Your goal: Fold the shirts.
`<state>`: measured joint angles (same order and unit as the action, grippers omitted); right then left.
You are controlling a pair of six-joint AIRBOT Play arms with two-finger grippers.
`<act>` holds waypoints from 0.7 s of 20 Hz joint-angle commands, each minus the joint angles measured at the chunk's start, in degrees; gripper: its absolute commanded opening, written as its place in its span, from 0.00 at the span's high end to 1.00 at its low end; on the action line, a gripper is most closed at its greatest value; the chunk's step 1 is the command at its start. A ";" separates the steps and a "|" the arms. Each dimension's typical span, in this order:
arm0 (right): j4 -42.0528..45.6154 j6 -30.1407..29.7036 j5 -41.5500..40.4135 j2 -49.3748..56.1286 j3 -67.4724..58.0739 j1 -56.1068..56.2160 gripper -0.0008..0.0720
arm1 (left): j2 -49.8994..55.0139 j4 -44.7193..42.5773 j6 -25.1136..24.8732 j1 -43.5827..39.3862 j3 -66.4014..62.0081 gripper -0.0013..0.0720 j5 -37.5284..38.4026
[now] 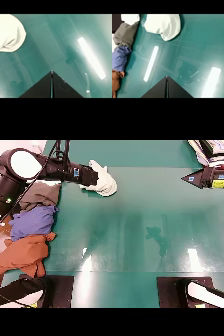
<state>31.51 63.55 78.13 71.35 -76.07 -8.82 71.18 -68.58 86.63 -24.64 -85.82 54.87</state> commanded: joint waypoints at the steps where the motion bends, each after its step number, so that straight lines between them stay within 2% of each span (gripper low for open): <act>1: 0.02 0.00 0.00 0.13 0.07 0.02 0.97 | 0.00 0.07 -0.02 -0.02 0.09 0.95 -0.15; 11: -0.07 0.04 -0.11 0.39 0.00 0.02 0.97 | 0.00 0.04 0.00 -0.02 0.11 0.95 -0.44; 14: -0.13 0.02 -3.85 0.39 0.00 0.07 0.97 | -0.04 0.70 0.39 -0.02 0.11 0.95 -4.83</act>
<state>31.46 63.55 77.03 71.70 -76.07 -8.82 71.18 -68.42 86.70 -24.64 -85.71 53.08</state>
